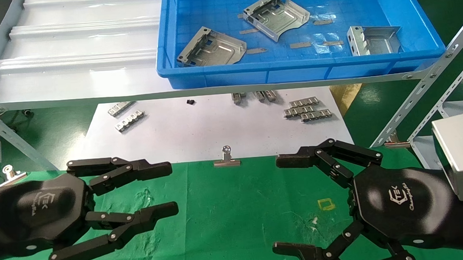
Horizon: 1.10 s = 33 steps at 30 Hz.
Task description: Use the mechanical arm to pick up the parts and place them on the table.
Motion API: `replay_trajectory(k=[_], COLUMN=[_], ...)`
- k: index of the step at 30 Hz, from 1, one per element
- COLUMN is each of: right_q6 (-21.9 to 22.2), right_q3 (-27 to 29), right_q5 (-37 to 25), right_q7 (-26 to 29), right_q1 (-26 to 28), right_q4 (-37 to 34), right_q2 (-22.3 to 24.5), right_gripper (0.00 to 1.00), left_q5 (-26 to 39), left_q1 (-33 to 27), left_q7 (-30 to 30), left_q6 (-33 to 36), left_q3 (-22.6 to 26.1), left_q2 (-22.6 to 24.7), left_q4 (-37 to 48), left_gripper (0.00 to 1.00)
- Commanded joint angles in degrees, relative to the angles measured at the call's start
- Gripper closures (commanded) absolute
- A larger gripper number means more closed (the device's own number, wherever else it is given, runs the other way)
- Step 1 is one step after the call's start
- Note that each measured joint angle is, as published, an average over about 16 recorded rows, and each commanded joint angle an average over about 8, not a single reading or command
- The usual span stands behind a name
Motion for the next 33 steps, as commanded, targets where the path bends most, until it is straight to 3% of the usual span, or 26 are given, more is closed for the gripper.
replay_trajectory(k=[1, 23, 28, 33], right_q6=[0.00, 1.20, 4.88, 14.15], right_q3=[0.00, 0.19, 0.88, 1.04], right_q5=[0.00, -0.78, -1.83, -6.49], right_q7=[0.00, -0.21, -0.28, 0.30], right_q1=[0.00, 0.98, 4.58, 9.53], right_q4=[0.00, 0.04, 0.30, 0.38], right_q2=[0.00, -0.18, -1.83, -4.58], right_gripper=[0.00, 0.00, 0.00, 0.00], left_q5=[0.00, 0.00, 0.00, 0.00], left_q1=[0.00, 0.00, 0.00, 0.00], left_q7=[0.00, 0.00, 0.00, 0.00], left_q6=[0.00, 0.00, 0.00, 0.00], left_q3=[0.00, 0.00, 0.00, 0.01], left_q2=[0.00, 0.00, 0.00, 0.00], left_q4=[0.00, 0.00, 0.01, 0.01], left_gripper=[1.00, 1.00, 1.00, 1.00])
